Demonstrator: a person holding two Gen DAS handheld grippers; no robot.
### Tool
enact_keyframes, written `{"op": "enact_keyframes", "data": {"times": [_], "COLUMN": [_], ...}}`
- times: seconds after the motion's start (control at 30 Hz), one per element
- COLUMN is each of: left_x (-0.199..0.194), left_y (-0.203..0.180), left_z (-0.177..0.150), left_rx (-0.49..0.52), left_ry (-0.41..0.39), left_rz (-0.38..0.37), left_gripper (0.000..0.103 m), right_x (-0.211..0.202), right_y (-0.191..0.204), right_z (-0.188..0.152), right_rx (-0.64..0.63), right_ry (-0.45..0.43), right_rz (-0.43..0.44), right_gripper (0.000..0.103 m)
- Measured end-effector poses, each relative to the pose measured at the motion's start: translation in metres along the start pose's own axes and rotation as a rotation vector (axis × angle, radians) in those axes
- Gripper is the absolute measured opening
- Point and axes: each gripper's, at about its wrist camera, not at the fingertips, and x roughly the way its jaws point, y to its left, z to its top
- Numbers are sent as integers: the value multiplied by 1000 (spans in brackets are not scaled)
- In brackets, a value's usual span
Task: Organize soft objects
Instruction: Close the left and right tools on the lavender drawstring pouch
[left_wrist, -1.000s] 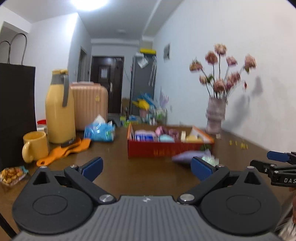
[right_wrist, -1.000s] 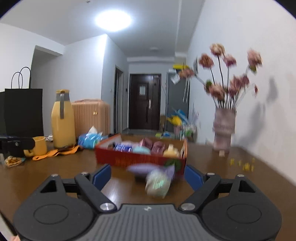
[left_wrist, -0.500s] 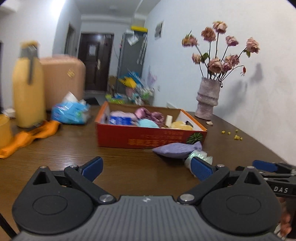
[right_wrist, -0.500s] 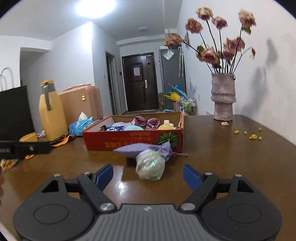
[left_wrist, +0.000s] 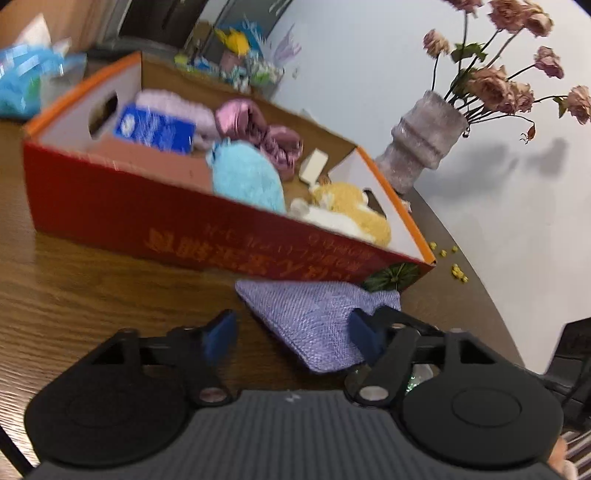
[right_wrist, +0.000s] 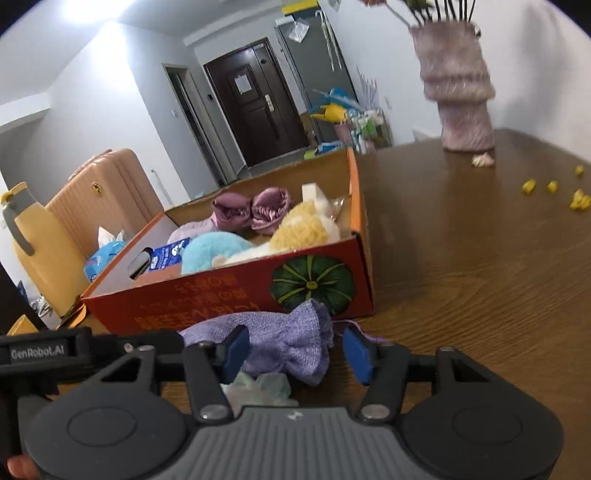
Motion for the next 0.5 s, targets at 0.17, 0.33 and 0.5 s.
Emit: {"op": "enact_keyframes", "data": {"times": [0.17,0.33,0.5], "left_x": [-6,-42,-119], "left_y": [-4,-25,-41], "left_z": [-4,-9,-34], "left_rx": [36,97,191], "left_ry": [-14,-90,-211], "left_rz": [-50,-53,-92], "left_gripper": [23,18,18], "right_x": [5,-31,-102], "right_y": [8,32,77], "right_z": [-3,0,-15], "right_rx": [-22,-66,-176], "right_ry": [2,-87,-199], "right_rz": [13,29,78], "right_gripper": [22,17,17]}}
